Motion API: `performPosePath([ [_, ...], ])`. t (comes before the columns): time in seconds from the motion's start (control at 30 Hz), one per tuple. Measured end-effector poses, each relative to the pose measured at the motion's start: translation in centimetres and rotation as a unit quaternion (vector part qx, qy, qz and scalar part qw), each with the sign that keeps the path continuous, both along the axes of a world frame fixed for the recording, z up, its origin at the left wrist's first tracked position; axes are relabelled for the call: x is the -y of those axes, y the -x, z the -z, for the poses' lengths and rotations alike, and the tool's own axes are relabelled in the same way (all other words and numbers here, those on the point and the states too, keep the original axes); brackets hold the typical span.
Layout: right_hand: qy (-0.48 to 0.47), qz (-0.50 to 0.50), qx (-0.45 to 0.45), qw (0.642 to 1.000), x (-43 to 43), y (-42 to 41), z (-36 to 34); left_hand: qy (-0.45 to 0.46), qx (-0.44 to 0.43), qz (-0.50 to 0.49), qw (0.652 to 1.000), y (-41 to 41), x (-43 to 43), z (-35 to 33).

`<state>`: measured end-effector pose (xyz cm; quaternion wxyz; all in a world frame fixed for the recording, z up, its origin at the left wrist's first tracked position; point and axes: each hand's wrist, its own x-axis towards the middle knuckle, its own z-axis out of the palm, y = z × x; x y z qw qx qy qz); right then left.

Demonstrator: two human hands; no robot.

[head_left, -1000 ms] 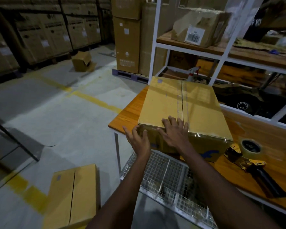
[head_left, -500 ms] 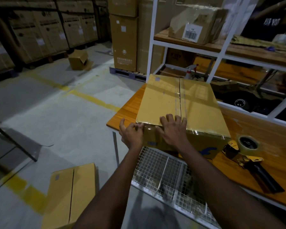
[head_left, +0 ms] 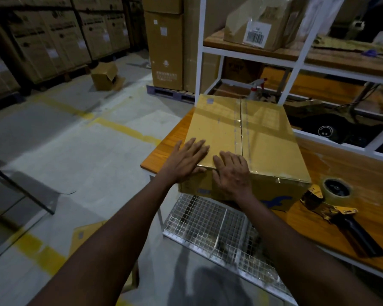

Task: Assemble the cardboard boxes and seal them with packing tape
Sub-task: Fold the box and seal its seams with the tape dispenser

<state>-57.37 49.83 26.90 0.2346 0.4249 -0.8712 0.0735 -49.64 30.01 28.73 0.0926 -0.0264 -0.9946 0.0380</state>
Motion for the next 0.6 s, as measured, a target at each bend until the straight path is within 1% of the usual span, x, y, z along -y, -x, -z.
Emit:
performPosePath([
  [0.07,0.027,0.004,0.015,1.000,-0.9,0.5,0.8,0.012,0.047,0.001,0.999,0.6,0.0,0.2],
  [0.17,0.098,0.065,0.051,0.992,-3.4,0.3,2.7,0.018,0.052,-0.003,0.998,0.7,-0.1,0.0],
  [0.23,0.151,0.074,0.060,0.984,-4.5,-0.3,3.5,0.031,0.048,-0.015,0.998,0.7,-0.6,-0.4],
  [0.33,0.295,0.081,0.084,0.948,-4.2,-0.9,2.1,0.028,0.036,-0.030,0.999,1.8,-2.4,-1.5],
  [0.4,0.350,0.082,0.066,0.931,-3.4,-0.4,0.3,0.031,0.024,-0.017,0.999,3.0,-4.0,-1.6],
  [0.43,0.358,0.075,0.049,0.930,-2.9,0.1,-0.7,0.035,0.016,-0.008,0.999,3.6,-4.7,-1.4],
  [0.5,0.342,0.063,0.024,0.937,-1.8,1.3,-2.0,0.044,0.005,0.004,0.999,4.2,-5.5,-0.7],
  [0.6,0.270,0.100,0.012,0.957,-2.1,3.5,-1.0,0.054,0.003,0.001,0.999,4.1,-5.4,0.3],
])
